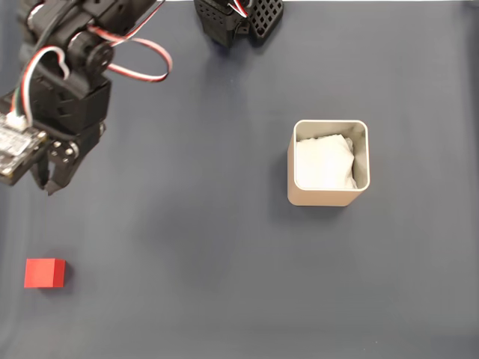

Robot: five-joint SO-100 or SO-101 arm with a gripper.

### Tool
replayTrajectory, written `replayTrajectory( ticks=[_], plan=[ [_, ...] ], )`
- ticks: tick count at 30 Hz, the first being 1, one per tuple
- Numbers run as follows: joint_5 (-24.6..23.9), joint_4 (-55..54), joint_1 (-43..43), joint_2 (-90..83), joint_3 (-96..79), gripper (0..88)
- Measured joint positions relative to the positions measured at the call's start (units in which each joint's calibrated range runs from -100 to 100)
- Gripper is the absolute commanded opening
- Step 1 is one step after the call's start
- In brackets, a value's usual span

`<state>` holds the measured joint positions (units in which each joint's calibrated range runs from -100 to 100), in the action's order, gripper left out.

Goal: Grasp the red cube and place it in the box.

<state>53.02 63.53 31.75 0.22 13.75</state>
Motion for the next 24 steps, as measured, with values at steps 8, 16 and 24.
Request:
replayTrajectory(
  ticks=[8, 16, 24],
  plan=[
    [0.0, 4.3, 2.0, 11.9, 14.9, 2.4],
    [0.0, 9.1, 3.7, 23.3, 29.2, 6.4],
    [1.2, 17.5, 4.0, 30.5, 41.3, 20.4]
  ],
)
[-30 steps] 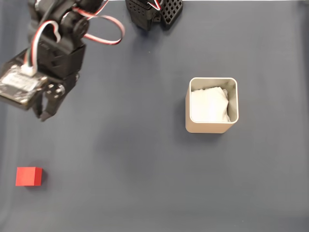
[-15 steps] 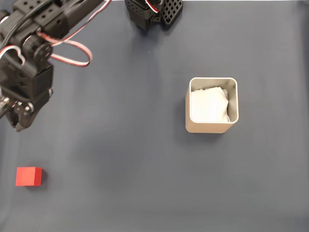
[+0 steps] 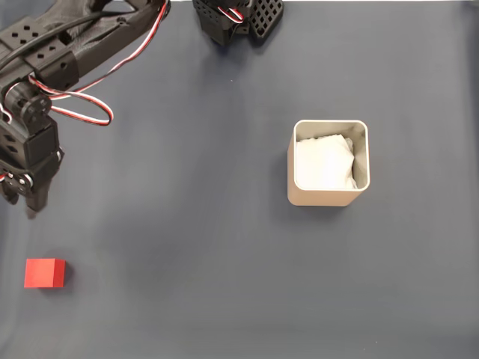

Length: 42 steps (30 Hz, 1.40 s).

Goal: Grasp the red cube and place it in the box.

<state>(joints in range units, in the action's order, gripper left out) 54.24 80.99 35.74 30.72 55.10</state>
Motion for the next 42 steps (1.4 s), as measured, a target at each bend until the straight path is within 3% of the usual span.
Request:
replayTrajectory(
  ticks=[16, 42],
  plan=[
    [0.7, -1.2, -0.1, 10.7, 11.2, 37.0],
    [-0.8, -20.6, -1.6, 21.2, 11.3, 42.5]
  ],
)
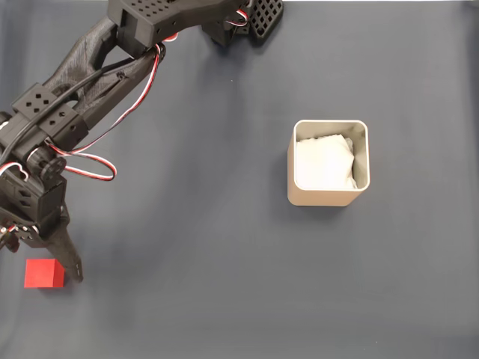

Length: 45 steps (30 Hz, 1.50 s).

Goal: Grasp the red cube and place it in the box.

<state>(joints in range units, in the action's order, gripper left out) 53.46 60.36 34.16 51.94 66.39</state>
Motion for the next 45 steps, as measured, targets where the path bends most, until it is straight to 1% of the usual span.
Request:
replayTrajectory(
  ticks=[14, 34, 36, 37, 42, 45],
  plan=[
    [-0.3, -4.6, 0.0, 2.7, 0.2, 44.4],
    [-0.3, -5.8, -0.1, 4.7, 0.5, 43.2],
    [-0.3, -5.8, -0.1, 5.0, 0.5, 39.6],
    [-0.3, -5.8, -0.1, 5.0, 0.5, 36.3],
    [-0.3, -5.8, -0.1, 5.1, 0.5, 12.6],
    [-0.3, -5.8, -0.1, 5.1, 0.5, 3.4]
  ],
)
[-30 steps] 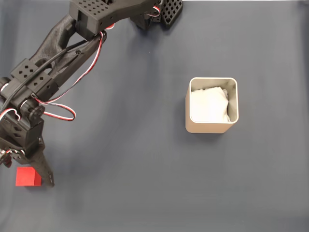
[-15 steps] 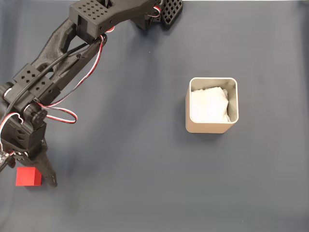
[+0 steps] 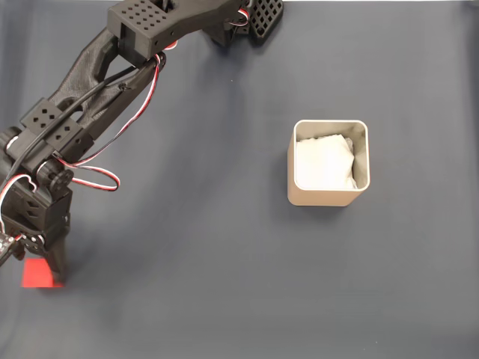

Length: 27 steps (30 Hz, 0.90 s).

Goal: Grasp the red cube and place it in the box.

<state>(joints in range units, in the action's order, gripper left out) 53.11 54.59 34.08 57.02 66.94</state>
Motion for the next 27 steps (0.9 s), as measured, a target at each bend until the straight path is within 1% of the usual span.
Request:
replayTrajectory(
  ticks=[2, 22, 27],
  plan=[
    [0.0, 0.0, -0.2, 0.0, 0.0, 0.3],
    [0.5, 0.9, -0.4, 0.0, 0.0, 0.3],
    [0.6, 1.5, -0.4, -2.2, -3.7, 0.3]
  ],
)
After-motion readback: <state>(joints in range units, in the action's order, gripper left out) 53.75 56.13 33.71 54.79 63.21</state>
